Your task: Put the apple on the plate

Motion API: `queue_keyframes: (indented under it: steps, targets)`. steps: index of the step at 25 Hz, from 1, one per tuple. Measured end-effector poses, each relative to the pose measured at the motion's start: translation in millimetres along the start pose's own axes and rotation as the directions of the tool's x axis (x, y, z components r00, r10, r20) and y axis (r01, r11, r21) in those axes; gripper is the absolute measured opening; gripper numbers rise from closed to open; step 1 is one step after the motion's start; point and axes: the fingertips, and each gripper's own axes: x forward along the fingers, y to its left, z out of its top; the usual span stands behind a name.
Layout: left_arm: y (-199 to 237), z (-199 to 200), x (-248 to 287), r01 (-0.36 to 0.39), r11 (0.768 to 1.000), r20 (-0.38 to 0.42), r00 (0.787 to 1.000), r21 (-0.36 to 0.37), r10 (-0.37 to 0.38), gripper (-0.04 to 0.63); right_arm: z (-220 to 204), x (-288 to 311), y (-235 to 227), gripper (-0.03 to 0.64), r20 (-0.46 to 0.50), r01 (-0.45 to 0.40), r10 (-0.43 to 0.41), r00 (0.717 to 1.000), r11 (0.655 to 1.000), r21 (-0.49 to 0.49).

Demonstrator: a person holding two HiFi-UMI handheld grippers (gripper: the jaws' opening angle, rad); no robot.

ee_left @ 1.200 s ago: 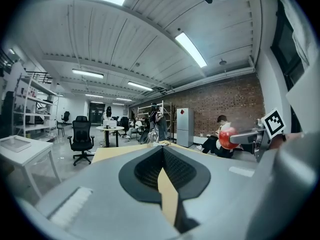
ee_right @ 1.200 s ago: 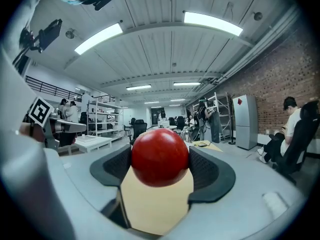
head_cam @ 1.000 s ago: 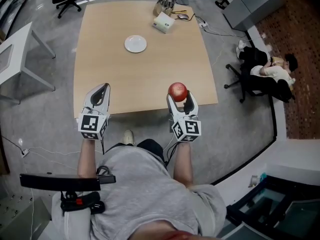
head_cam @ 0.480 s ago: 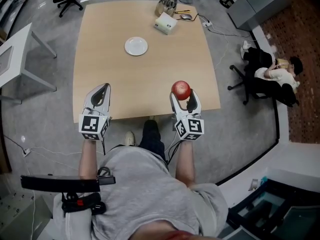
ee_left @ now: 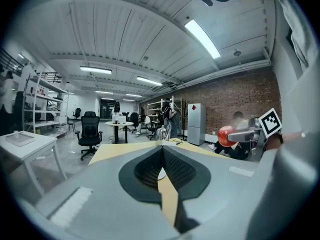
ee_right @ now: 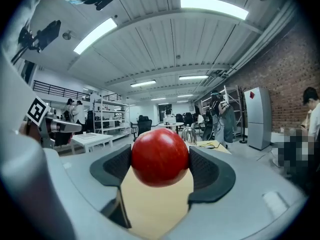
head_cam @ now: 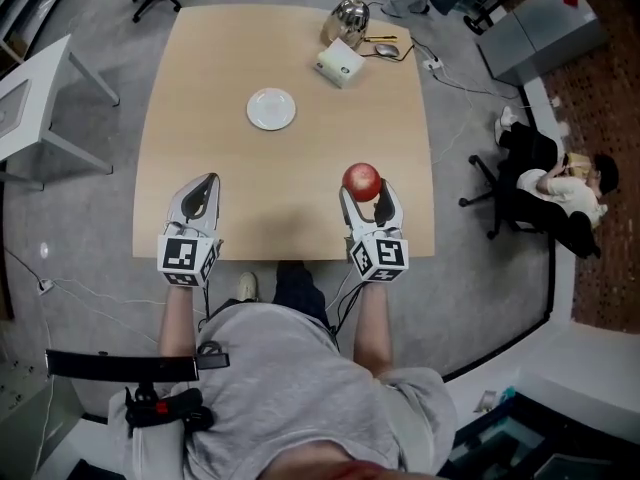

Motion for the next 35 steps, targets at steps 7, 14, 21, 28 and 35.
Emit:
queue_keyframes:
  steps: [7,14,21,28,35]
  targets:
    - [10,-9,27,-0.077,0.997,-0.039,0.996,-0.019,0.076,0.018,0,50,-12,0.367,-0.023,-0.105,0.105,0.994,0.994,-0.007]
    - [26,-21,50,-0.139,0.990,-0.073,0.988,-0.030,0.137,0.018,-13,102,-21,0.367,-0.054,-0.170,0.169,0.984,0.985,-0.013]
    - [38,-41,76,-0.170,0.985,-0.097,0.981,-0.041,0.165,0.018,-31,153,-19,0.367,-0.077,-0.245,0.243,0.967,0.969,-0.025]
    - [52,-59,94,-0.197,0.979,-0.127,0.974,-0.052,0.189,0.018,-50,195,-10,0.366,-0.096,-0.308,0.304,0.948,0.951,-0.030]
    - [62,-70,106,-0.218,0.974,-0.140,0.968,-0.063,0.208,0.018,-69,231,1,0.367,-0.115,-0.348,0.342,0.933,0.937,-0.032]
